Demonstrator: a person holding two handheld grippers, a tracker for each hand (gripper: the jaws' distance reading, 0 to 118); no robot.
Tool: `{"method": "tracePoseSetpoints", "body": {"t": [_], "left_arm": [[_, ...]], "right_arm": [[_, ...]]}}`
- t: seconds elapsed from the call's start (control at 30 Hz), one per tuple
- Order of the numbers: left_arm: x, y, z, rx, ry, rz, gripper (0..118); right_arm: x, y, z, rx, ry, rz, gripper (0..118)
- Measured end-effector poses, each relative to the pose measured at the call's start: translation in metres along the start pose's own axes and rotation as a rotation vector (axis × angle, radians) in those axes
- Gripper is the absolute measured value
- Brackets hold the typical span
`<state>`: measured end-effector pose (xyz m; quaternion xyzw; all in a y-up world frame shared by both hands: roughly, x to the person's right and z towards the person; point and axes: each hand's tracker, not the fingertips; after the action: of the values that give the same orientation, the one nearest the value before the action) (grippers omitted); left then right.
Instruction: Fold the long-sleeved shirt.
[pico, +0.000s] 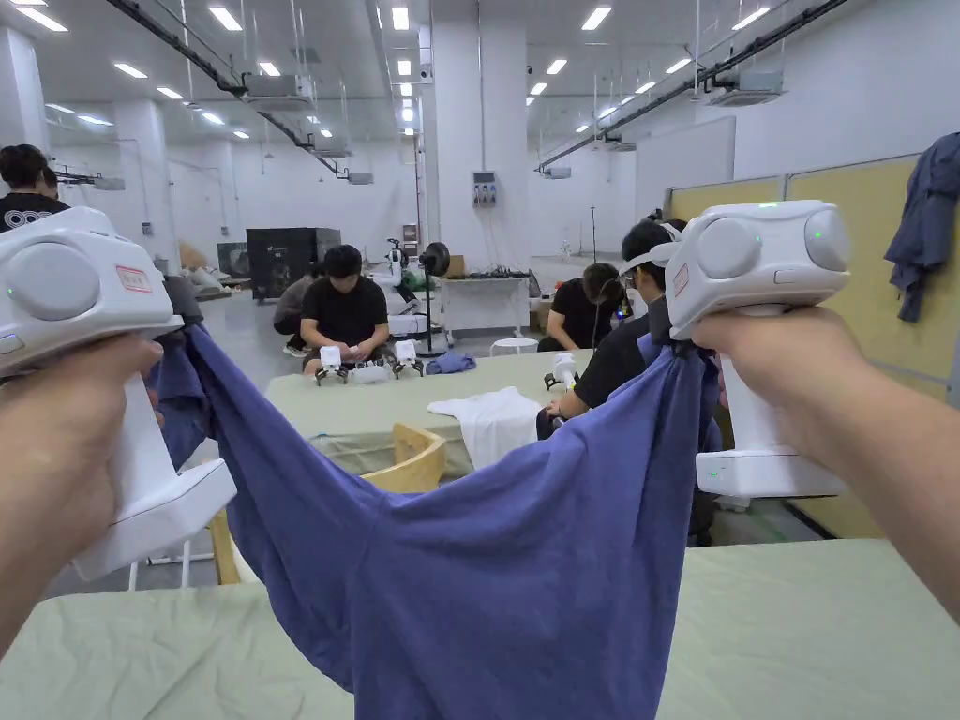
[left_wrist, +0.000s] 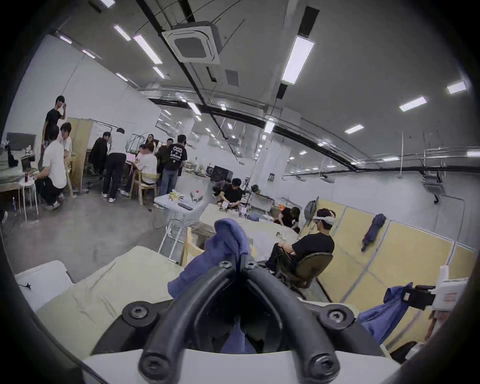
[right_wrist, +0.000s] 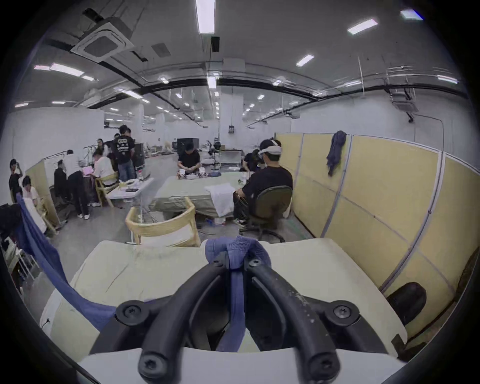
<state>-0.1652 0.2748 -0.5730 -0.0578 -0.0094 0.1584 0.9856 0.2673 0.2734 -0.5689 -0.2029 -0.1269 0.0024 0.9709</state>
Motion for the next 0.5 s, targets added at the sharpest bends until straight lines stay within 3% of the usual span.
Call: {"method": "tracePoseSetpoints", "body": {"t": [0.2, 0.5], "left_arm": [[-0.017, -0.055, -0.058, -0.068, 0.046, -0.062, 0], [-0.086, -0.24, -0.099, -0.399, 0.136, -0.097, 0]], "right_arm": [[-0.014, -0.047, -0.077, -0.066, 0.015, 0.044, 12], [-0.032, -0.235, -0.166, -0.269, 0.048, 0.162, 12]]}}
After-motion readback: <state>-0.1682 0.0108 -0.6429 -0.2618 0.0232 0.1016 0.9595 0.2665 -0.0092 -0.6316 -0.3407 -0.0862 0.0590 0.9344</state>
